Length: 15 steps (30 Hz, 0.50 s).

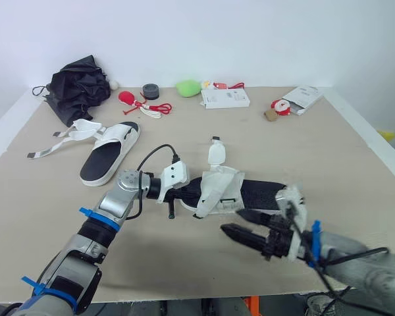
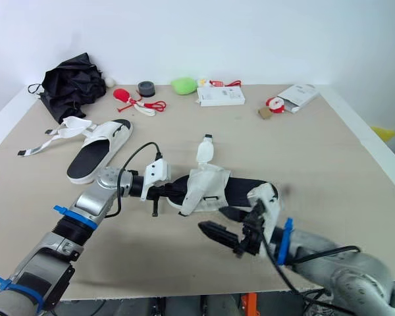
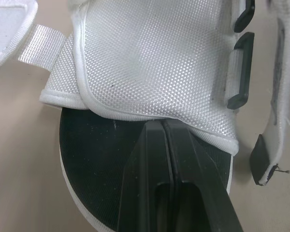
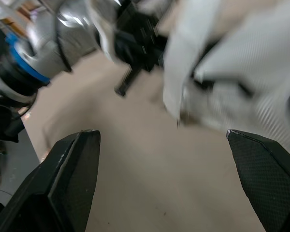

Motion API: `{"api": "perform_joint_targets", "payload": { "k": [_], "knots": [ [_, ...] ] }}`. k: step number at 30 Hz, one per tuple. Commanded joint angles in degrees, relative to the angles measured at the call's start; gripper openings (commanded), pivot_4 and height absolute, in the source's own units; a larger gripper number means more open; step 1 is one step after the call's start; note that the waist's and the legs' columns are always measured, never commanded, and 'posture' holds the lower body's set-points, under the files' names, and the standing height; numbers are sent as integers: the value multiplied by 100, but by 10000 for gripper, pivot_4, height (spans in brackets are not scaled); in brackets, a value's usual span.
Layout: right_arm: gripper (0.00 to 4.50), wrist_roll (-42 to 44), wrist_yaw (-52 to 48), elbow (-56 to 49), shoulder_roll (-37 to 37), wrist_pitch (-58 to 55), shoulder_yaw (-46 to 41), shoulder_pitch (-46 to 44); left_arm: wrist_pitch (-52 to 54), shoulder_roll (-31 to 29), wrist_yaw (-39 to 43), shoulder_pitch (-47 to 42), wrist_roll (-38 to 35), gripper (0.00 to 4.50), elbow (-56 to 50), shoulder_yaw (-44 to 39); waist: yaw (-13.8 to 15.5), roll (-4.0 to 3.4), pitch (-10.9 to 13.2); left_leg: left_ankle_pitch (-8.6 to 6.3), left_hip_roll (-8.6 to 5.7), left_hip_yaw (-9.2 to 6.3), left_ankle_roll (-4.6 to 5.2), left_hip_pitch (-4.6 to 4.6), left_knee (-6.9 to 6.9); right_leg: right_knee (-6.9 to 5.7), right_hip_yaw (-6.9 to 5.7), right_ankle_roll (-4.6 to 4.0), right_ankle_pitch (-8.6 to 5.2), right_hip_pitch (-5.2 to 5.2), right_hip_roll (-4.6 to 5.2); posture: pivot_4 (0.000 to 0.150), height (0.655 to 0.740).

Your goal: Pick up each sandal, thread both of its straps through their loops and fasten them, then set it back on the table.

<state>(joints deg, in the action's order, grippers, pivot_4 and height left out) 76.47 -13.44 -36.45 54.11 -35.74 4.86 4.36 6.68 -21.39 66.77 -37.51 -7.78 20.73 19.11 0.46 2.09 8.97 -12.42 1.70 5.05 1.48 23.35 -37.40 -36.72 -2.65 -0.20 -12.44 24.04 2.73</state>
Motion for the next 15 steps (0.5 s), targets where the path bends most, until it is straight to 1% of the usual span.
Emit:
{"api": "perform_joint_targets", "payload": {
  "k": [1,3,8,10,15],
  "knots": [
    [44733,-183,104,113,-366,-210,-59,-232,131,-116,97,91,293,0,242,199,2,1,0,0,0,0,0,0,-1,0,0,1,0,0,-1,1500,7400],
    [44733,-402,197,318,-633,-344,-41,-375,122,-114,109,74,298,0,258,209,3,1,0,0,0,-1,0,0,-1,1,-1,1,0,-1,-2,1500,7400],
    [44733,-593,156,645,-1099,-785,0,-744,148,-109,140,123,290,0,185,225,-1,0,0,0,1,-1,0,1,0,1,0,1,1,0,-5,1500,7400],
    [44733,-776,27,682,-1210,-974,107,-864,145,-112,144,162,297,0,161,237,0,-1,-1,0,2,-2,1,1,-2,1,0,3,3,0,-5,1500,7400],
    [44733,-919,-200,840,-1465,-1320,152,-1037,206,-102,140,242,301,0,40,259,3,-2,-2,-4,2,-2,1,5,-1,1,0,-2,-1,2,-5,1500,7400]
  ]
}}
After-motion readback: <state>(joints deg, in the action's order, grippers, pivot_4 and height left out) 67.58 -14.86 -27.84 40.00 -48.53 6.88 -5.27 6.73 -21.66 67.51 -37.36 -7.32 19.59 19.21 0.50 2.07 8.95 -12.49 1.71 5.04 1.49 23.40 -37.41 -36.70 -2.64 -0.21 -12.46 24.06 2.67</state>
